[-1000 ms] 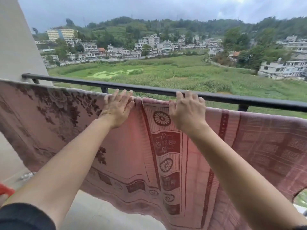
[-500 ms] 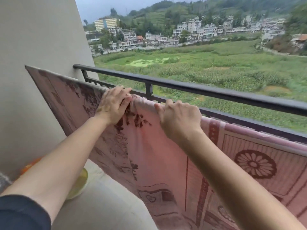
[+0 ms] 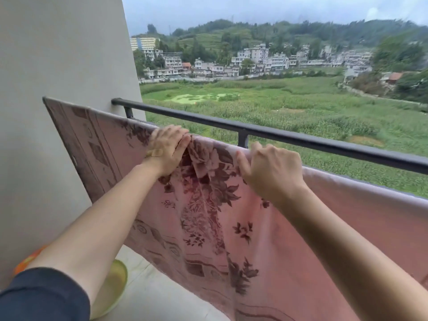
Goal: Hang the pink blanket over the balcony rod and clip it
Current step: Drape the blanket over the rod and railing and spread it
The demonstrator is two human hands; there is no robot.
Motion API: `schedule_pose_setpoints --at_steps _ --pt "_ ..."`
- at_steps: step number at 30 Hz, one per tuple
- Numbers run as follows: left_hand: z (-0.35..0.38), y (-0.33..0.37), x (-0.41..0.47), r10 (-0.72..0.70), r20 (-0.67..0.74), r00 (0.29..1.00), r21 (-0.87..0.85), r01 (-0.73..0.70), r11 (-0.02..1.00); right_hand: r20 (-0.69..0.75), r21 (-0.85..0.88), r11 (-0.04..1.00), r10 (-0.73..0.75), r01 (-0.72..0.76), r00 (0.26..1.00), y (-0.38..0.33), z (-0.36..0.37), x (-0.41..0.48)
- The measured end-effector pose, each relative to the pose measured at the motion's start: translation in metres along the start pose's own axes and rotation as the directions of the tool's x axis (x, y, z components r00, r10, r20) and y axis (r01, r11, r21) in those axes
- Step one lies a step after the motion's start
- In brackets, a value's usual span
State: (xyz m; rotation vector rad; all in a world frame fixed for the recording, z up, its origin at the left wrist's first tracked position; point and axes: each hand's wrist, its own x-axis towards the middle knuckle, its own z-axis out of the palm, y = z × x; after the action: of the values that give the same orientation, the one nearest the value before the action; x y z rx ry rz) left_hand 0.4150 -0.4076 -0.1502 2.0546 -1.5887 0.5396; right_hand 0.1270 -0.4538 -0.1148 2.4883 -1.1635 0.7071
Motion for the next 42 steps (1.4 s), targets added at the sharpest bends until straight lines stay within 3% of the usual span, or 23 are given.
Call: schedule_pose_setpoints --at_steps 7,13,23,30,37,42 --pt "-0.006 -0.139 0.037 0.118 0.1 0.988 0.026 -0.121 0.992 -0.008 -0.062 0.994 0.086 -0.087 0.996 -0.12 0.042 0.066" --pt "-0.002 -0.218 0.056 0.141 0.067 0.988 -0.003 -0.141 0.99 -0.019 -0.037 0.993 0.11 -0.111 0.994 -0.196 0.073 0.115" --pt "0.013 -0.351 0.098 0.142 -0.07 0.987 -0.042 -0.145 0.989 -0.067 -0.014 1.0 -0.027 0.026 0.997 -0.309 0.128 0.207" --pt "0.011 -0.465 0.135 0.138 -0.064 0.988 0.037 -0.136 0.99 -0.039 0.049 0.99 -0.129 0.13 0.991 -0.395 0.167 0.289" --pt "0.017 -0.565 0.161 0.098 -0.078 0.992 0.02 -0.097 0.995 -0.019 0.086 0.982 -0.168 0.169 0.986 -0.472 0.194 0.347" --pt "0.018 -0.647 0.177 0.085 -0.099 0.991 0.004 -0.085 0.996 -0.003 0.017 0.99 -0.141 0.141 0.99 -0.527 0.214 0.384"
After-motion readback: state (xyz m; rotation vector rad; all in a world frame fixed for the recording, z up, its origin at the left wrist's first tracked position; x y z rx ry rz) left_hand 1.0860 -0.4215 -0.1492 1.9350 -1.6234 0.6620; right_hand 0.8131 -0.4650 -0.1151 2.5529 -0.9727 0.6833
